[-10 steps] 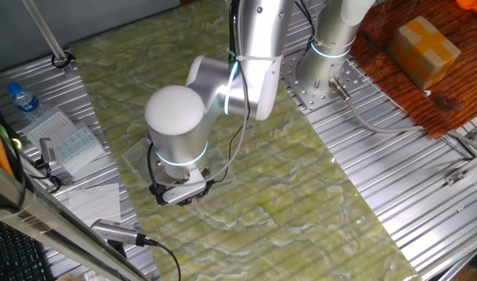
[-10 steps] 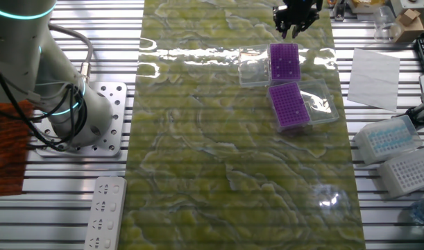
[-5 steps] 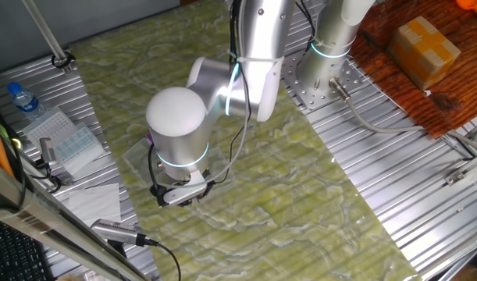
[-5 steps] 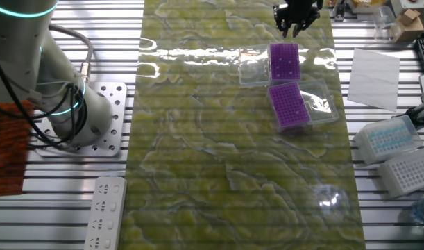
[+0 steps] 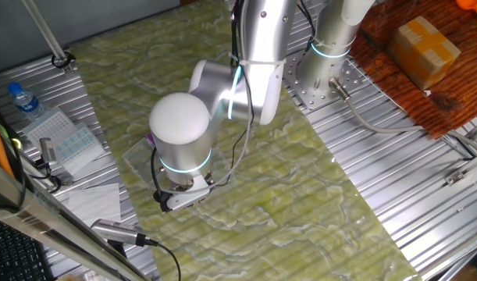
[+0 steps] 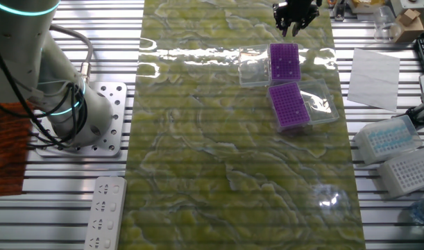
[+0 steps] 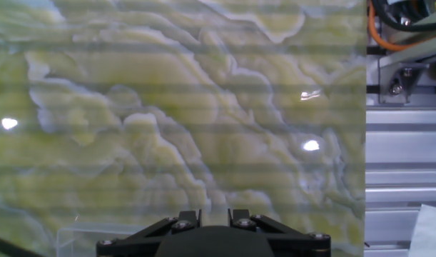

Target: Transfer all small pipette tips from one holder to another

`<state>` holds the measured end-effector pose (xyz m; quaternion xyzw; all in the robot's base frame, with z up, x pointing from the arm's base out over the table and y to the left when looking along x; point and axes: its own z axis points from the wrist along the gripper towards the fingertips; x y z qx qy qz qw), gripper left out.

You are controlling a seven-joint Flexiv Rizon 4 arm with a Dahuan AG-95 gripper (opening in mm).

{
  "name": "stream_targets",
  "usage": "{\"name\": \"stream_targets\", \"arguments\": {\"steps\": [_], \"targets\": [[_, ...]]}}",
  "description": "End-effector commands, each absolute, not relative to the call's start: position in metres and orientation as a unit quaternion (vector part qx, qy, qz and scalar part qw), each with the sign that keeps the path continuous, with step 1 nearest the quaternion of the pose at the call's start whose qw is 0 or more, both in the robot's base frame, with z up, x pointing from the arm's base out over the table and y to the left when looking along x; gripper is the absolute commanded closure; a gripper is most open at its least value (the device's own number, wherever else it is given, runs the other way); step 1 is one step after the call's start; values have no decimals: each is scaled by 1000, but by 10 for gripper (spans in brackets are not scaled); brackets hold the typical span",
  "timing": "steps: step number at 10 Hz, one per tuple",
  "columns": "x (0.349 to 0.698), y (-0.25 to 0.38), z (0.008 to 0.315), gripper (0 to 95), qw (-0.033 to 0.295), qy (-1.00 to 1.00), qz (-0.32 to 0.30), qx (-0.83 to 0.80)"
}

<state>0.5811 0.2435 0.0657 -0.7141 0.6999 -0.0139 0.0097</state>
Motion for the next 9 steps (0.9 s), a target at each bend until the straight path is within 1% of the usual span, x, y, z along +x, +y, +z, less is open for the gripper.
{"name": "stream_targets", "arguments": {"steps": [1,3,5,9], "targets": [[580,245,65,760,8,696,-19,-717],[580,245,65,760,4,693,-22,-720],[580,246,65,760,-8,688,-34,-725],[579,247,64,760,-14,683,-38,-729]]}}
